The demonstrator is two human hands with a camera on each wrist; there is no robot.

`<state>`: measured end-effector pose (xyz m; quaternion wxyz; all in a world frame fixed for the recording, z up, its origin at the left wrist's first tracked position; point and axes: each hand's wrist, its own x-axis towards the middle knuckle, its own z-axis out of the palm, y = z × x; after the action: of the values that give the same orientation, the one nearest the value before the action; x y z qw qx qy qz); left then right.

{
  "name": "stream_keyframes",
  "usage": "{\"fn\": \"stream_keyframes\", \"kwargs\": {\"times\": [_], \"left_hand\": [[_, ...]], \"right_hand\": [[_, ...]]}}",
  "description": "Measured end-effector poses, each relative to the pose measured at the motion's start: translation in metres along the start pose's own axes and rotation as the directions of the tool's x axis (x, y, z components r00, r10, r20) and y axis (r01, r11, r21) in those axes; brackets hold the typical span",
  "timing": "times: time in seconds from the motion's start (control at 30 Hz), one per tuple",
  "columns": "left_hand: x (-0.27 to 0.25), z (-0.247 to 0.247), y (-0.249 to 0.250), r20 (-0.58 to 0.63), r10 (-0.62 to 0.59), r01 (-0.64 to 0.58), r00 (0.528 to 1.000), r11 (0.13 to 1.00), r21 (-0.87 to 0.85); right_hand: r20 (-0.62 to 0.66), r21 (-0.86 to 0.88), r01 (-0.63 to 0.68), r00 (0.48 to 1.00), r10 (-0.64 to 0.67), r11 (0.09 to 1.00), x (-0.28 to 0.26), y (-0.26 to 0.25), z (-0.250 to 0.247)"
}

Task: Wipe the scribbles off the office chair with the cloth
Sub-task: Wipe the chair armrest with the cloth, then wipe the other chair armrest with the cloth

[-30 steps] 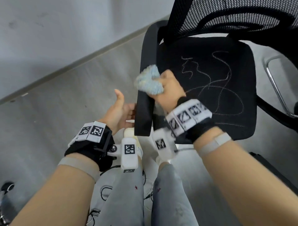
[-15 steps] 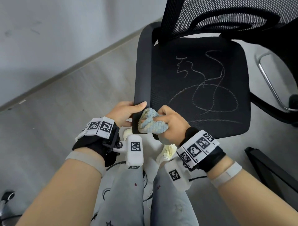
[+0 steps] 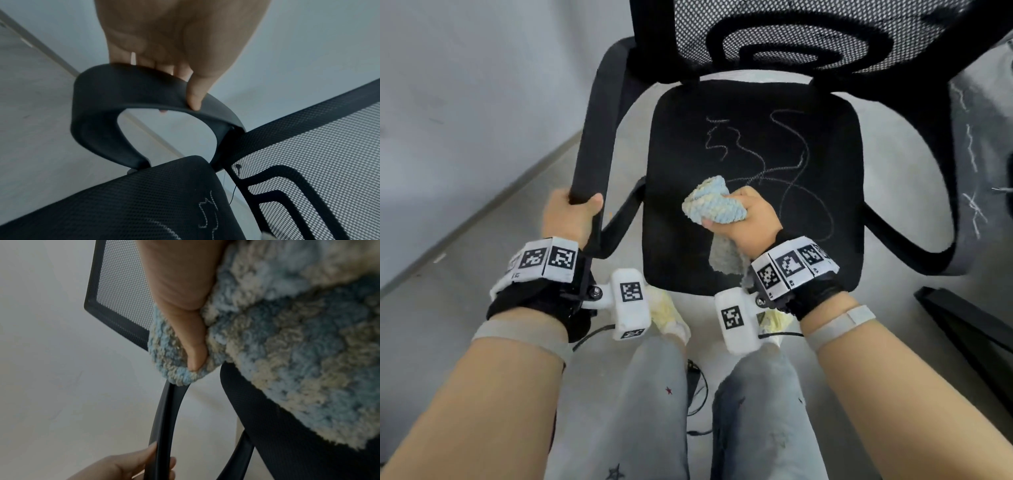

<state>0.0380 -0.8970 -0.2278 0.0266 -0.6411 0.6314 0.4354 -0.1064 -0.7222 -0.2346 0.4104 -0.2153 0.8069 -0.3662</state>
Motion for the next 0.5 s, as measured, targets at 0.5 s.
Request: {"fn": "stream_keyframes", "kwargs": {"times": [0.5], "left_hand": [[-0.142,0.205,0.086,0.23,0.126,-0.027,0.965,0.921,-0.389]], "right_hand": [[-0.051,0.3,0.029,0.999,-0.014,0.953,-0.078,0.101,-0.175]]}}
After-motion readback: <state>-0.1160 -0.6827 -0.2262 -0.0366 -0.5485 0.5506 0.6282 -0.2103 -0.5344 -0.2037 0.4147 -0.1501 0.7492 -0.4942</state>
